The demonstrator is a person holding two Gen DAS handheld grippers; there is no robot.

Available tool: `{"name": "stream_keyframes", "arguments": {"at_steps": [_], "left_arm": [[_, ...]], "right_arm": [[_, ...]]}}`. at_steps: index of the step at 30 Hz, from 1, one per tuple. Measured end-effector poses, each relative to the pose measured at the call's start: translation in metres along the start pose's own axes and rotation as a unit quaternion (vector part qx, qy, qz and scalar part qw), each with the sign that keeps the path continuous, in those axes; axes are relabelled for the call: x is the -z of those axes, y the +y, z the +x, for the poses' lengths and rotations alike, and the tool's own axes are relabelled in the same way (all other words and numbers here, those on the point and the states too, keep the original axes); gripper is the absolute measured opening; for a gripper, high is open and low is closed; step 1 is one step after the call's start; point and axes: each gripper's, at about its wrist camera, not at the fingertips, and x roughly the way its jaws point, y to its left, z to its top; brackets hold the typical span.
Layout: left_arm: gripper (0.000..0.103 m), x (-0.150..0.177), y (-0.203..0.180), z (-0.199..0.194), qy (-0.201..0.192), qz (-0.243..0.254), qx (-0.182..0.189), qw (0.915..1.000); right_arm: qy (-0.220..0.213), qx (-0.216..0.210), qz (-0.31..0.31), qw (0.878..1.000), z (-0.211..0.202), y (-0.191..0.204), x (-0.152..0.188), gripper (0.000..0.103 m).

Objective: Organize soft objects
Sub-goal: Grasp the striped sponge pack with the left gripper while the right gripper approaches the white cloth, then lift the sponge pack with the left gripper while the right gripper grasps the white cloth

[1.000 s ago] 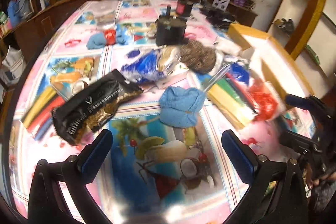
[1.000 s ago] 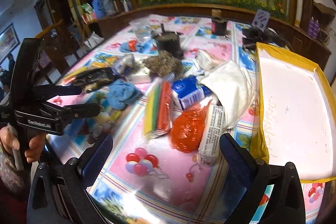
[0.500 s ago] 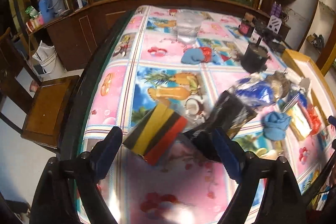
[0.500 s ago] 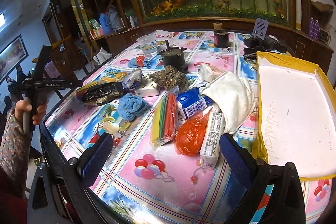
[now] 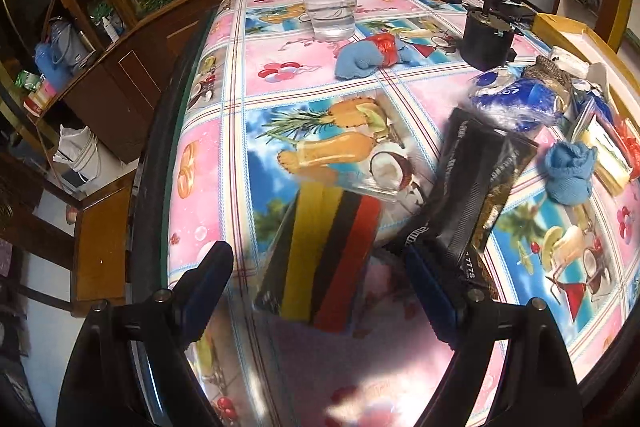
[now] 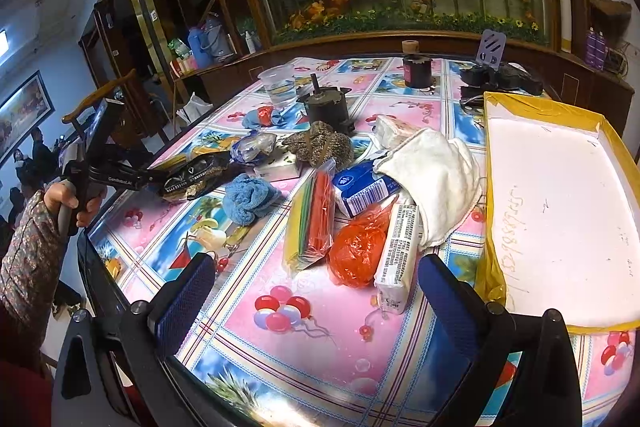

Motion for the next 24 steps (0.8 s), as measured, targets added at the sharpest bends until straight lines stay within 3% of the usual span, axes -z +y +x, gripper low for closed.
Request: {"name": "stream_keyframes", "arguments": {"at_steps": [1,3,4,5,13,18,21,24], "left_arm": [[0.087,-0.003,-0.001,0.002,0.001,0.001,-0.003,1.0000],[0.074,-0.007,-0.003,0.010,0.010,-0.002,-0.012,0.9999],[0.056,-0.006,-0.003,0.016,0.024,-0.003,-0.015,0.9996],[0.051,-0.005,-0.002,0.022,0.031,-0.010,-0.013,0.9994],[0.046,0.021,-0.008,0.002,0.004,-0.069,-0.006,0.9976],[0.046,0.035,-0.019,-0.041,-0.077,-0.137,0.057,0.9859],[0.046,0.031,-0.047,-0.057,-0.114,-0.130,0.068,0.9825],[0.046,0.021,-0.084,-0.058,-0.127,-0.110,0.097,0.9810]], "right_arm": [[0.000,0.001,-0.001,1.000,0.000,0.000,0.000,0.103],[-0.001,0.002,0.000,1.000,-0.002,0.000,-0.001,0.103],[-0.002,0.003,0.000,1.000,-0.003,0.000,-0.001,0.103],[-0.003,0.005,0.000,1.000,-0.004,0.000,0.000,0.103],[0.000,0.015,0.011,1.000,-0.003,-0.009,-0.004,0.103],[0.000,0.042,0.029,0.999,0.000,-0.022,-0.017,0.103],[-0.002,0.055,0.052,0.997,0.002,-0.034,-0.032,0.103],[0.006,0.071,0.082,0.994,0.013,-0.051,-0.052,0.102]]}}
